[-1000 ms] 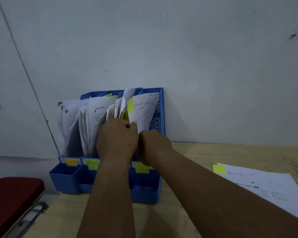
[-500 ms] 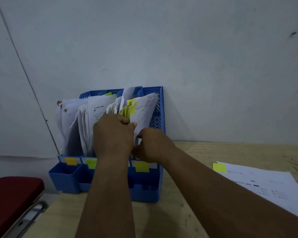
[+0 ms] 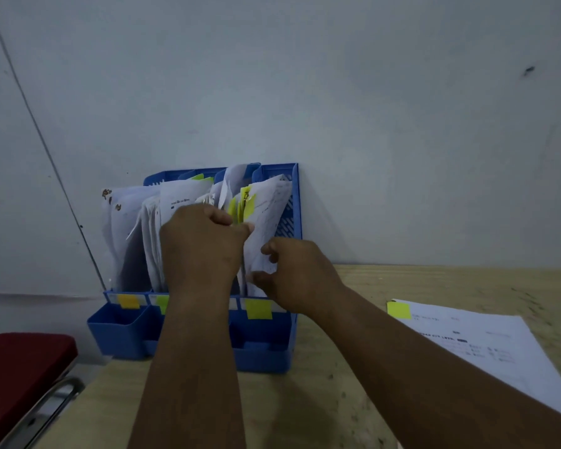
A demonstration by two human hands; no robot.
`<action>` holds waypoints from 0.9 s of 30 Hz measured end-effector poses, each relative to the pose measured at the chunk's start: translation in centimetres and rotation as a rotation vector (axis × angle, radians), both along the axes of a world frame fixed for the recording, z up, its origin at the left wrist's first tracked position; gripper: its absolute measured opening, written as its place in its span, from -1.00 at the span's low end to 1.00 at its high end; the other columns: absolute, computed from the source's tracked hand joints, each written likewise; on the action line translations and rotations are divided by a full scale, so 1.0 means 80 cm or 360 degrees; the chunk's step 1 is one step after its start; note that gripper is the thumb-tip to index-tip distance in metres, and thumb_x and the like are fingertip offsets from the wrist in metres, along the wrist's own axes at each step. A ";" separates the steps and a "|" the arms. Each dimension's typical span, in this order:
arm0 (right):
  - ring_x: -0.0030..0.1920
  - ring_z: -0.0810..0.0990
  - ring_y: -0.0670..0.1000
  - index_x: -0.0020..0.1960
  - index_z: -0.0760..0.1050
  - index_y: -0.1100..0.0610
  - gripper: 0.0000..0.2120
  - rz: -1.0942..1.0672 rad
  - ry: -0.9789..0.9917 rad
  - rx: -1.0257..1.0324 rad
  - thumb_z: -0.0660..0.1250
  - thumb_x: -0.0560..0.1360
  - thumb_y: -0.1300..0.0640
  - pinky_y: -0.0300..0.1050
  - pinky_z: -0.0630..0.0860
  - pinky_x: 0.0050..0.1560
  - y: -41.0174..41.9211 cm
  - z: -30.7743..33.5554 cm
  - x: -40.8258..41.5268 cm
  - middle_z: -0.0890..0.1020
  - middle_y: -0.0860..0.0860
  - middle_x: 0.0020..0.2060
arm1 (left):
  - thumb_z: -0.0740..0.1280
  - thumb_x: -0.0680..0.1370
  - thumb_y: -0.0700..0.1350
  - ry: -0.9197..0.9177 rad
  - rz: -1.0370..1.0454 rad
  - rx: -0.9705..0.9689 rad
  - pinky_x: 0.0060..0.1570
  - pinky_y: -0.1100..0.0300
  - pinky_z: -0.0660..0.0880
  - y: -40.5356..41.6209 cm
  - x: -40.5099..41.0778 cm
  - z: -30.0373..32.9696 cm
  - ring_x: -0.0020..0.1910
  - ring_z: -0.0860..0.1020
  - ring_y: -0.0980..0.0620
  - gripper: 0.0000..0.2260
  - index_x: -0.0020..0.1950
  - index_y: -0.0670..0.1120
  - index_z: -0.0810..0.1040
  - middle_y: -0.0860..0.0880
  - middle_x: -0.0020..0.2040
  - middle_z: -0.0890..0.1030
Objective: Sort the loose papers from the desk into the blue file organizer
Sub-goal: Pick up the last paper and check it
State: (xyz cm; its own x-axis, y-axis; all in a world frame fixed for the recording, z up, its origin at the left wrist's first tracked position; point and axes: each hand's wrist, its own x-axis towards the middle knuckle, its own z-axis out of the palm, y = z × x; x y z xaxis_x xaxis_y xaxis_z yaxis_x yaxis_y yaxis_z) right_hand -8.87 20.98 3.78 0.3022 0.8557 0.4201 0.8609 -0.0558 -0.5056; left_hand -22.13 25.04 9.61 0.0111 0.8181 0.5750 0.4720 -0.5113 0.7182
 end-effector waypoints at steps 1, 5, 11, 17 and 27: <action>0.17 0.58 -0.01 0.36 0.50 0.01 -0.44 -0.0006 -0.0024 0.0033 0.44 0.45 -0.22 -0.05 0.55 0.14 -0.010 0.001 0.003 0.61 -0.02 0.22 | 0.58 0.40 0.08 -0.0015 -0.0008 0.0034 -0.25 0.29 0.43 -0.008 0.002 0.004 -0.24 0.56 0.18 -0.78 -0.17 -0.03 0.67 0.05 -0.21 0.64; 0.13 0.60 0.00 0.29 0.55 0.04 -0.57 -0.0081 -0.0079 0.0137 0.41 0.49 -0.11 -0.06 0.55 0.12 -0.062 0.004 0.024 0.62 -0.01 0.18 | 0.54 0.43 0.12 -0.0058 -0.0234 0.0092 -0.23 0.27 0.50 -0.044 0.027 0.011 -0.30 0.59 0.20 -0.80 -0.20 0.03 0.65 0.11 -0.34 0.63; 0.19 0.57 0.05 0.29 0.54 -0.06 -0.51 -0.0453 -0.0056 0.0021 0.39 0.42 -0.23 0.08 0.52 0.20 -0.161 -0.019 0.068 0.61 -0.06 0.19 | 0.47 0.50 0.08 0.0219 -0.0654 -0.0053 -0.36 0.49 0.39 -0.111 0.083 -0.040 -0.25 0.57 0.29 -0.86 -0.21 0.05 0.66 0.16 -0.33 0.61; 0.21 0.54 -0.08 0.18 0.57 -0.14 -0.62 -0.0608 0.0275 -0.0238 0.44 0.40 -0.21 -0.02 0.48 0.26 -0.252 -0.076 0.100 0.58 -0.17 0.20 | 0.48 0.51 0.05 0.0492 -0.0848 -0.0475 -0.17 0.25 0.50 -0.164 0.104 -0.134 -0.10 0.58 0.19 -0.87 0.01 0.08 0.63 0.14 -0.08 0.63; -0.17 0.53 -0.18 -0.21 0.54 -0.08 -0.70 -0.0321 0.0293 -0.0497 0.53 0.27 -0.23 -0.07 0.56 -0.07 -0.281 -0.095 0.090 0.59 -0.18 -0.23 | 0.51 0.45 0.05 0.0425 -0.0880 -0.0663 -0.13 0.20 0.54 -0.170 0.109 -0.187 -0.12 0.61 0.21 -0.85 -0.02 0.09 0.68 0.14 -0.13 0.67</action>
State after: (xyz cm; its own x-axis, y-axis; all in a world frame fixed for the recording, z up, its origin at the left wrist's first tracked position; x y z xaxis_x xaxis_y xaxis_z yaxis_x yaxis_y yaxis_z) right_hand -1.68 -1.53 -3.84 0.5225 0.8495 0.0733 0.7141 -0.3889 -0.5821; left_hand -13.42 11.44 -5.36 0.5807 0.8023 0.1383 0.4103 -0.4351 0.8014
